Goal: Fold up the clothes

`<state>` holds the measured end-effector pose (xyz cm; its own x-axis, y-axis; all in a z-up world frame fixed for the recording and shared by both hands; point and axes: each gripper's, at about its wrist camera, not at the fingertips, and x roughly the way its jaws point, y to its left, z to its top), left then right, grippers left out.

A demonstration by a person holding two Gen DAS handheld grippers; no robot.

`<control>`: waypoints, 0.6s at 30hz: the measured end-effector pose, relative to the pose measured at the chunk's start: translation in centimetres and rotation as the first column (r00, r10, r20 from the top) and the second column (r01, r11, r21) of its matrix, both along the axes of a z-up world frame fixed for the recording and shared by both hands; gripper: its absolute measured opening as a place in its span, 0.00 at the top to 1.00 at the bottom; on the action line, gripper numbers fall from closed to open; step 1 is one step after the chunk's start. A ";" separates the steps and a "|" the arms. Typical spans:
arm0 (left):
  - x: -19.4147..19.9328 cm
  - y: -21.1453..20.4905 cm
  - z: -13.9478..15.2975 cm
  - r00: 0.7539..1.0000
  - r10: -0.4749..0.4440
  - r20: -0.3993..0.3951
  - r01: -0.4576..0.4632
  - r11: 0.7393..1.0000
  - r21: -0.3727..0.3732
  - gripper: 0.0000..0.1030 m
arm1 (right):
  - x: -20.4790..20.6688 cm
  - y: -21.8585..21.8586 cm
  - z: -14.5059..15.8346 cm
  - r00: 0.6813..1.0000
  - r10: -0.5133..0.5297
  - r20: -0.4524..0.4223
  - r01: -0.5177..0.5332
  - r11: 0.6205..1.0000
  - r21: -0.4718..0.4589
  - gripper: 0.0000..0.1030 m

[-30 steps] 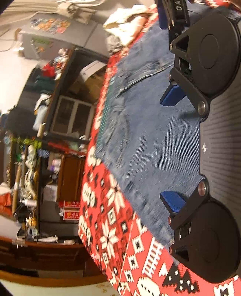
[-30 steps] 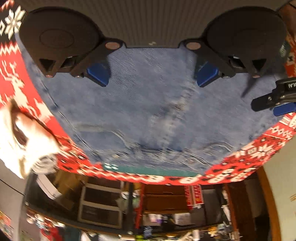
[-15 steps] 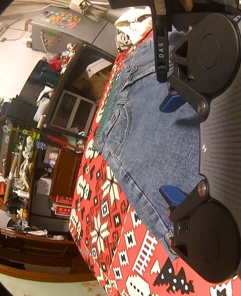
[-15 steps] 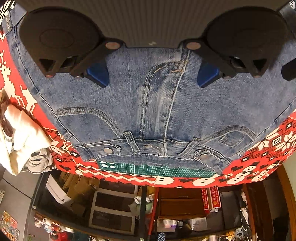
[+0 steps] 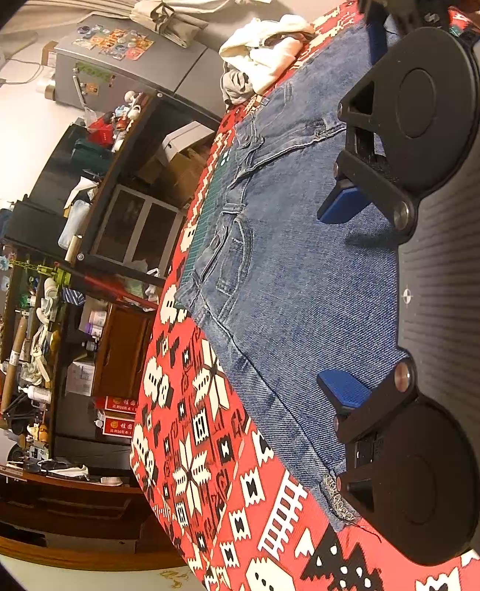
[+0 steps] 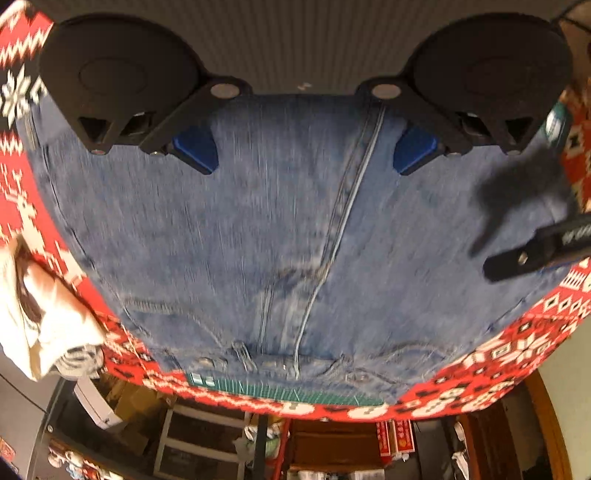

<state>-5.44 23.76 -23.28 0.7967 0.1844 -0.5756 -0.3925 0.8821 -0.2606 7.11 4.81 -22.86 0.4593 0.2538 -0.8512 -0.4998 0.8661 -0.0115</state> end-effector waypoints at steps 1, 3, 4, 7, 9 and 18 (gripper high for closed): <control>0.0 0.0 0.0 1.000 0.000 -0.002 0.000 1.000 0.000 0.16 | -0.3 -0.1 0.1 1.000 -0.006 -0.006 0.006 1.000 -0.009 0.00; 0.0 0.0 -0.1 1.000 0.000 -0.005 0.000 1.000 -0.001 0.16 | -0.7 -0.1 0.2 1.000 -0.014 -0.024 0.013 1.000 -0.024 0.00; 0.0 -0.1 -0.1 1.000 -0.001 -0.006 0.001 1.000 0.001 0.16 | -0.7 0.0 0.3 0.999 -0.017 -0.037 0.016 0.999 -0.031 0.00; 0.1 -0.2 -0.2 1.000 -0.002 -0.009 0.002 1.000 0.008 0.15 | -0.4 0.2 0.4 0.996 -0.011 -0.090 0.007 0.999 -0.050 0.00; 0.1 -0.3 -0.2 1.000 -0.002 -0.010 0.002 1.000 0.011 0.15 | -0.2 0.3 0.4 0.994 -0.011 -0.105 0.005 0.998 -0.057 0.00; 0.1 -0.1 -0.2 1.000 -0.003 -0.006 0.003 1.000 0.003 0.14 | -0.2 0.4 0.6 0.994 -0.019 -0.111 0.012 0.998 -0.061 0.00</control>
